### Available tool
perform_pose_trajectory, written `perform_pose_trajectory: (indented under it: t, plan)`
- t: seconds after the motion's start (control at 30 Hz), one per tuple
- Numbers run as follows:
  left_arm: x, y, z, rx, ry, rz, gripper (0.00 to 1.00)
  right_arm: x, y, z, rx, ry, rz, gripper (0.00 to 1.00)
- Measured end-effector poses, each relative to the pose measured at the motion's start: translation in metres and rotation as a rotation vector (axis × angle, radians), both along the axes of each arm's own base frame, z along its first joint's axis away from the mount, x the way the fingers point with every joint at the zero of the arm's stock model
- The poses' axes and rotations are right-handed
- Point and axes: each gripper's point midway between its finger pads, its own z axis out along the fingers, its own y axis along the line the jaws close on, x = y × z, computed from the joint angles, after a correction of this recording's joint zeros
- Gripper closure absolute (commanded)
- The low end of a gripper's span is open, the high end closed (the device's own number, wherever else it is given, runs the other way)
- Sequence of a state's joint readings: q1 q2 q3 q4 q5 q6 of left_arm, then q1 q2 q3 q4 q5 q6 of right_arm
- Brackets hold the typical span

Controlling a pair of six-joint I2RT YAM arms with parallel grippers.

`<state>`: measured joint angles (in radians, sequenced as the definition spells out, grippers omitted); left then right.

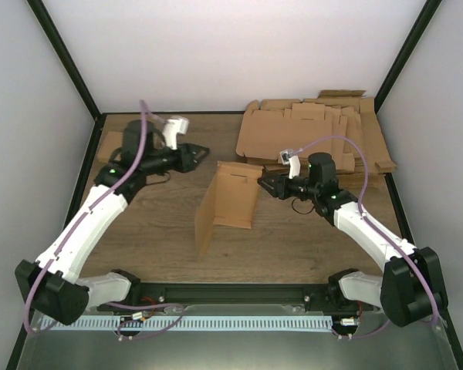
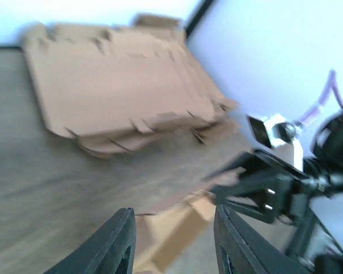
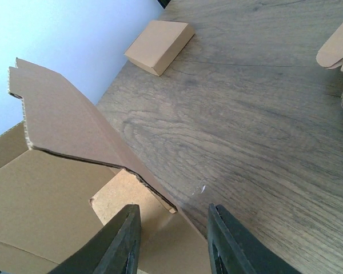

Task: Fold the paper box

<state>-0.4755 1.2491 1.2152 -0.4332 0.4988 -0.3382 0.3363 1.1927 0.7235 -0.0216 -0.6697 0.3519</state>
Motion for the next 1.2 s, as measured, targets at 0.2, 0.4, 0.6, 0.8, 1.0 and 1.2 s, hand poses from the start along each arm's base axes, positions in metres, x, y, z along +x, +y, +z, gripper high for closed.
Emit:
perform_pose_trajectory:
  t: [0.2,0.4,0.6,0.8,1.0,1.2]
  plan:
    - [0.021,0.062,-0.008,-0.035,0.004,0.156,0.69,0.001,0.000,0.000,-0.001,0.001,0.000,0.65]
    - [0.007,0.052,-0.069,-0.074,0.170,0.081,0.71,0.001,0.000,0.000,-0.001,0.001,0.000,0.65]
    - [0.001,0.036,-0.098,-0.141,0.281,0.004,0.70,0.001,0.000,0.000,-0.002,0.000,0.001,0.65]
    - [0.002,0.019,-0.088,-0.198,0.261,-0.063,0.70,0.001,0.000,0.000,-0.003,0.002,0.002,0.65]
    - [0.000,0.004,-0.096,-0.204,0.281,-0.108,0.73,0.001,0.001,-0.001,-0.004,0.005,0.003,0.65]
    - [0.001,0.000,-0.098,-0.204,0.274,-0.120,0.82,0.002,0.002,-0.001,-0.005,0.006,0.007,0.65]
